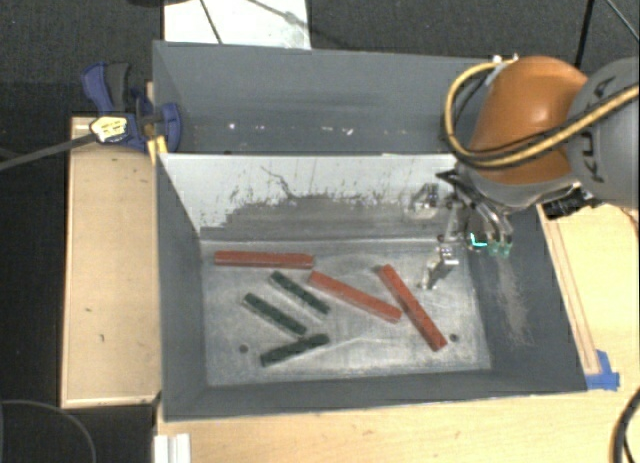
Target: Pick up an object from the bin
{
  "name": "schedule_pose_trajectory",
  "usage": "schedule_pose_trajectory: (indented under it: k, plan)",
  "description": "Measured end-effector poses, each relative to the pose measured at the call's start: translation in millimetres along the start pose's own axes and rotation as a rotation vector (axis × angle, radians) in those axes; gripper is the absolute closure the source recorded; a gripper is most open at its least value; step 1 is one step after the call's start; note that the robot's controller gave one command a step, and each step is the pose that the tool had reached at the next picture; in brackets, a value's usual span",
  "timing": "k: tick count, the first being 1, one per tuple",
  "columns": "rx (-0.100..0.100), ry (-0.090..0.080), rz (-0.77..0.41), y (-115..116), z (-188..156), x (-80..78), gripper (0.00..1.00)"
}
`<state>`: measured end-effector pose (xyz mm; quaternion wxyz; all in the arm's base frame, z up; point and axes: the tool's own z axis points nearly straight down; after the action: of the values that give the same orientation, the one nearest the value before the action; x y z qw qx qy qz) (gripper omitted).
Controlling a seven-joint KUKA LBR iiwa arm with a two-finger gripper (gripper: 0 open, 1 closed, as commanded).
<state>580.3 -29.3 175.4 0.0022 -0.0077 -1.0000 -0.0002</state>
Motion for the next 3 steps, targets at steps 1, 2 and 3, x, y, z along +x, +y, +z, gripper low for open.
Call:
schedule_pose_trajectory:
  k: [1, 2, 3]
  plan:
    - [0.0, -0.008, -0.001, 0.1, -4.2, -1.8, 0.0]
    - [-0.001, -0.009, 0.113, 1.4, 60.8, 35.5, 0.0]
    - [0.0, -0.005, 0.096, 6.9, 56.1, 52.3, 0.0]
